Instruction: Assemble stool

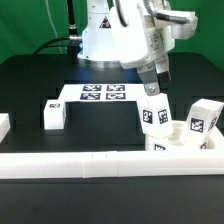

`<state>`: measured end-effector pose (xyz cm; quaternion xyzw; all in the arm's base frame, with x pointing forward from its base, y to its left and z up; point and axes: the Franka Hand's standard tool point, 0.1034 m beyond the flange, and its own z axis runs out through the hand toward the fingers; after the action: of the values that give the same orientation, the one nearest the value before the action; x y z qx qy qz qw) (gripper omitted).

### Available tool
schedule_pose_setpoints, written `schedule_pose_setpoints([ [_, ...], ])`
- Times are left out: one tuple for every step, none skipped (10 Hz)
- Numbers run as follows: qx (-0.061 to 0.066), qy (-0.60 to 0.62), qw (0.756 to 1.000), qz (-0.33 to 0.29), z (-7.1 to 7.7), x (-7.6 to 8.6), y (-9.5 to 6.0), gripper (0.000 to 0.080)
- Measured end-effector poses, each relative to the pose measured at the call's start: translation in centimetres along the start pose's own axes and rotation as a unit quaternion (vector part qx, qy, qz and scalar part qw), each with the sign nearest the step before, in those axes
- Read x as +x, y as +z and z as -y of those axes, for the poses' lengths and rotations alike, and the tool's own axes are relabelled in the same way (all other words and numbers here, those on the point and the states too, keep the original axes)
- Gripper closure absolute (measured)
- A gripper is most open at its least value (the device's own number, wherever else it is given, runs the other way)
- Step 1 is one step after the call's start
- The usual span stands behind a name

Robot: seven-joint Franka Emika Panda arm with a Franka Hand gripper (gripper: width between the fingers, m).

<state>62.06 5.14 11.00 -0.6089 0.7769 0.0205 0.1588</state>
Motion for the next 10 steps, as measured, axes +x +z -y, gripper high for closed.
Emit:
schedule_pose_setpoints([
  [-0.02, -0.077, 0.997, -0.007, -0.16, -0.39, -0.04, 0.0151],
  [-0.035, -0.145, 0.989, -0.011, 0.15, -0.92, -0.24, 0.0151],
  [-0.038, -0.194, 0.98, -0.009, 0.36, -1.15, -0.28, 0.0151],
  [-0.04, -0.232, 0.972, -0.008, 0.35, -1.17, -0.28, 0.0151],
  [-0.04, -0.265, 0.963, -0.007, 0.36, -1.12, -0.27, 0.0151],
  [-0.04, -0.295, 0.955, -0.006, 0.36, -1.09, -0.27, 0.0151],
  [-0.04, -0.32, 0.947, -0.005, 0.37, -1.07, -0.27, 0.0151],
  [-0.041, -0.357, 0.933, -0.004, 0.38, -1.03, -0.28, 0.0151],
  [-0.041, -0.387, 0.921, -0.003, 0.38, -1.01, -0.28, 0.0151],
  [-0.044, -0.423, 0.905, -0.007, 0.37, -1.04, -0.27, 0.0151],
])
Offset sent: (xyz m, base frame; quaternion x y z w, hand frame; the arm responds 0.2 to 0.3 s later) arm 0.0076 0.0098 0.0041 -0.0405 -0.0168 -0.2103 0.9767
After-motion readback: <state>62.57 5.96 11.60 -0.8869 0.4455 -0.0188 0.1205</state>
